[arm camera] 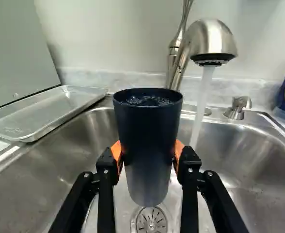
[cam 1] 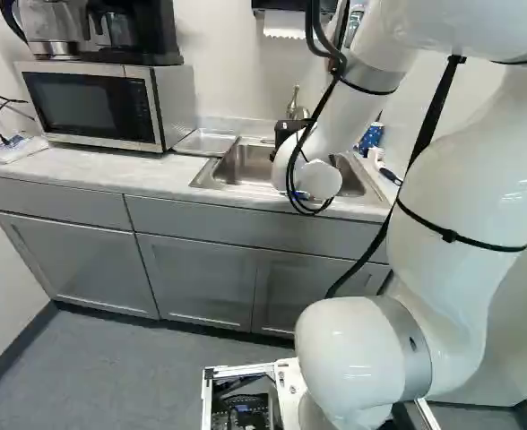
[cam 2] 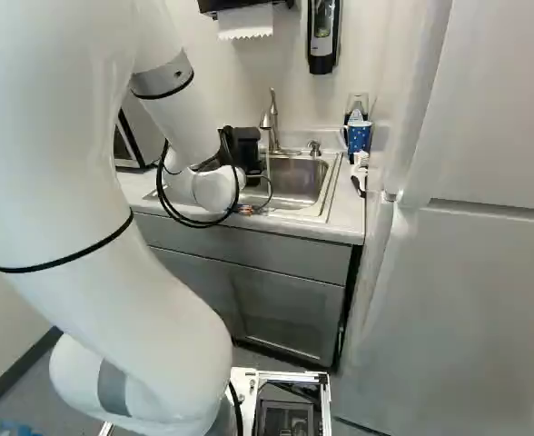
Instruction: Rinse the cup and place it in the tray
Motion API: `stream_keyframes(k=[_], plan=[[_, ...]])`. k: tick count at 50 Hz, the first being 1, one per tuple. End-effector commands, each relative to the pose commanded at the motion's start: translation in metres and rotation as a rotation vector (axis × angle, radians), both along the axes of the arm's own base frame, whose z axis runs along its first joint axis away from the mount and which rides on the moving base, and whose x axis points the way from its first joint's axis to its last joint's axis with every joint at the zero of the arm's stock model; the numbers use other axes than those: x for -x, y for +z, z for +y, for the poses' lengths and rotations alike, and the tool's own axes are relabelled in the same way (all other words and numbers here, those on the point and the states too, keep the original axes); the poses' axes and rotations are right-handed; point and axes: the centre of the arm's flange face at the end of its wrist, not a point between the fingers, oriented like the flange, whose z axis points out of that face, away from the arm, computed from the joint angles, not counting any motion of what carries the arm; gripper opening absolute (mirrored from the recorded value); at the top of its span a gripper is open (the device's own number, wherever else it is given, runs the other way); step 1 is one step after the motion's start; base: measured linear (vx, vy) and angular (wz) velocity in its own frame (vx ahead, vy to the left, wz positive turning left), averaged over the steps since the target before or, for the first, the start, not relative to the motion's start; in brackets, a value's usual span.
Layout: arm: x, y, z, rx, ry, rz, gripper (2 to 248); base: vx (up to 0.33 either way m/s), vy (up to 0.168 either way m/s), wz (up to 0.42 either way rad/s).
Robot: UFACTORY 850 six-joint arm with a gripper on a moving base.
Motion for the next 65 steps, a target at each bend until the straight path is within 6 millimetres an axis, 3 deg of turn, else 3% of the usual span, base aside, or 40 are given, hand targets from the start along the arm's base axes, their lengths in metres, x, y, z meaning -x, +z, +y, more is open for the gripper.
stream_keyframes(k=[15, 41, 65], plan=[[0.000, 0.002, 0.021, 0.000, 0.048, -0.004, 122, 0.000, 0.000, 0.000], [-0.004, 0.027, 0.058, -0.003, 0.130, -0.062, 122, 0.000, 0.000, 0.000], [-0.005, 0.051, 0.074, -0.007, 0.166, -0.108, 122, 0.000, 0.000, 0.000]])
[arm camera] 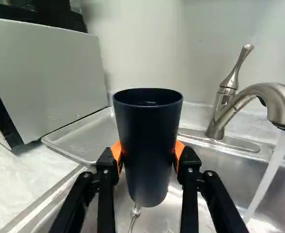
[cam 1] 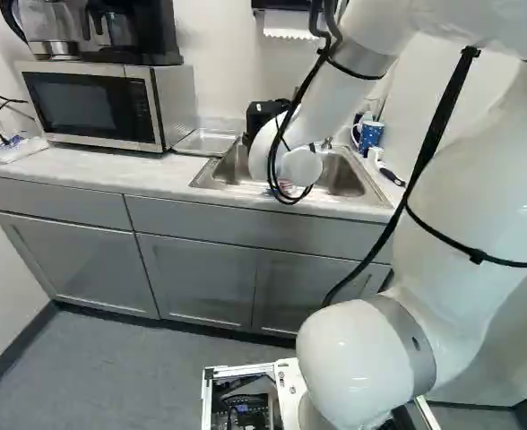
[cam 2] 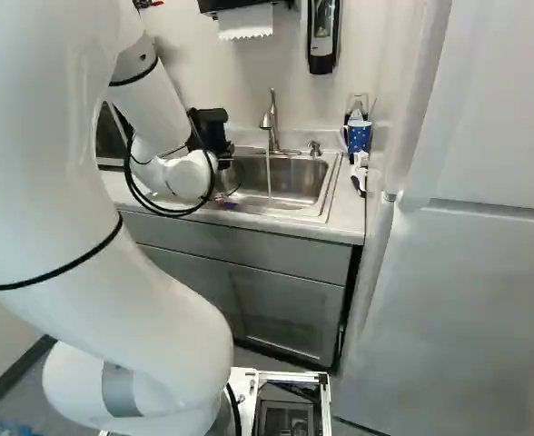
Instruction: Rinse the cup and place it in the tray
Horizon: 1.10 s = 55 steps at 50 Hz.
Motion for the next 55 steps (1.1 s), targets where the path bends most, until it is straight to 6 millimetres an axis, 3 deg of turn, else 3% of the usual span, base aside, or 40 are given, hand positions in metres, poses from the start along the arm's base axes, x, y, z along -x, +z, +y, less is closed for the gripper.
stream_keyframes(k=[55], plan=[[-0.030, 0.047, 0.060, 0.005, 0.109, 0.001, 122, 0.000, 0.000, 0.000]])
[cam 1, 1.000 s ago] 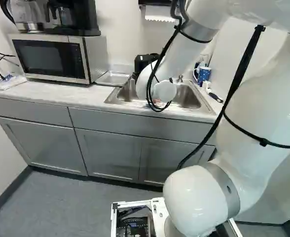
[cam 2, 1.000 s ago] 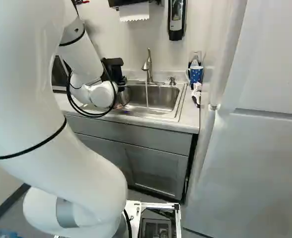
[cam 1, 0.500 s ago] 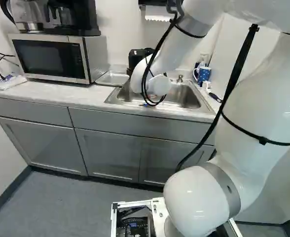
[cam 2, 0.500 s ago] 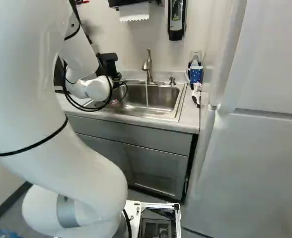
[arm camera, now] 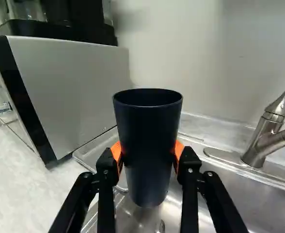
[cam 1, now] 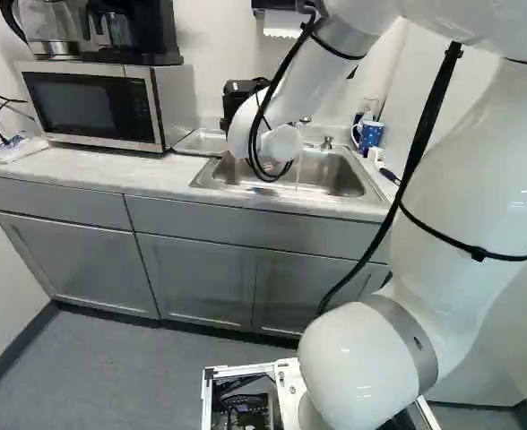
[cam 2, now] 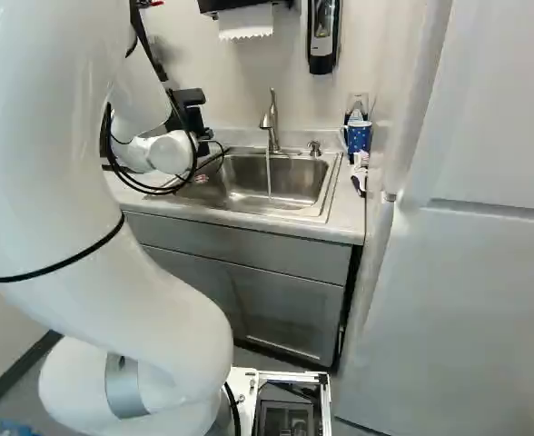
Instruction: Rinse the cup and place it in the tray
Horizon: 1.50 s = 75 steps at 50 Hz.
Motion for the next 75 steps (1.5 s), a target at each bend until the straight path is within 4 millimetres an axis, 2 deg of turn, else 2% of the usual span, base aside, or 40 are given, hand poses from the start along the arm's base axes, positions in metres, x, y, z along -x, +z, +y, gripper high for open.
stream_keyframes(k=[19, 75], plan=[[-0.0002, 0.0011, 0.0019, -0.039, 0.000, 0.010, 122, 0.000, 0.000, 0.000], [-0.0002, 0.0011, 0.0019, -0.592, -0.050, 0.179, 122, 0.000, 0.000, 0.000]])
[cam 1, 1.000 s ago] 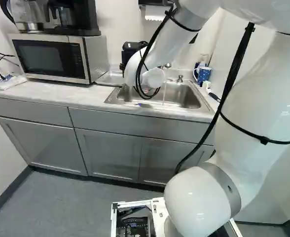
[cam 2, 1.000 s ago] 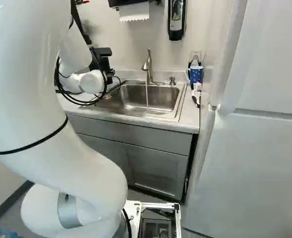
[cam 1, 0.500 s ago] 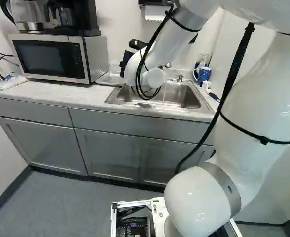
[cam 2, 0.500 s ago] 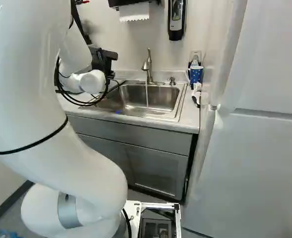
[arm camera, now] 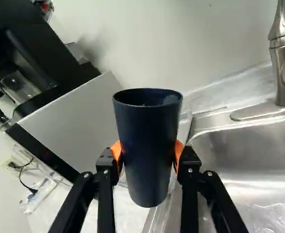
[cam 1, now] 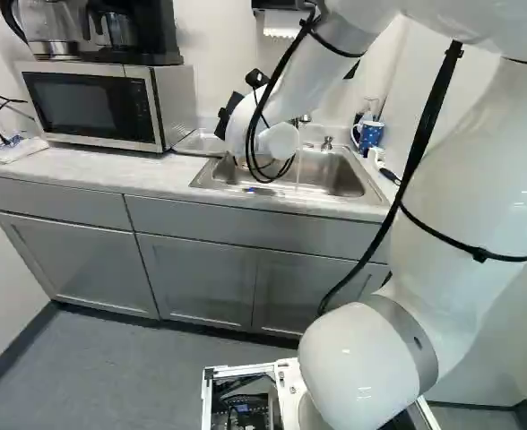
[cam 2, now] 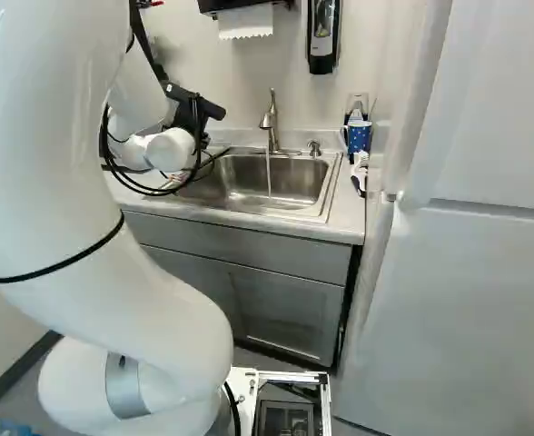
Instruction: Rinse the cup and place it in the tray
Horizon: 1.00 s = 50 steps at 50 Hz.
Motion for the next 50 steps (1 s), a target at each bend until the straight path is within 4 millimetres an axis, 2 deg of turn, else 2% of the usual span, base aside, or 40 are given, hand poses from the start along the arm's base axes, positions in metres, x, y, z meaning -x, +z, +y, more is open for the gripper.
stream_keyframes(k=[50], plan=[[0.0000, 0.0000, 0.0000, -0.501, -0.045, 0.155, 122, 0.000, 0.000, 0.000]])
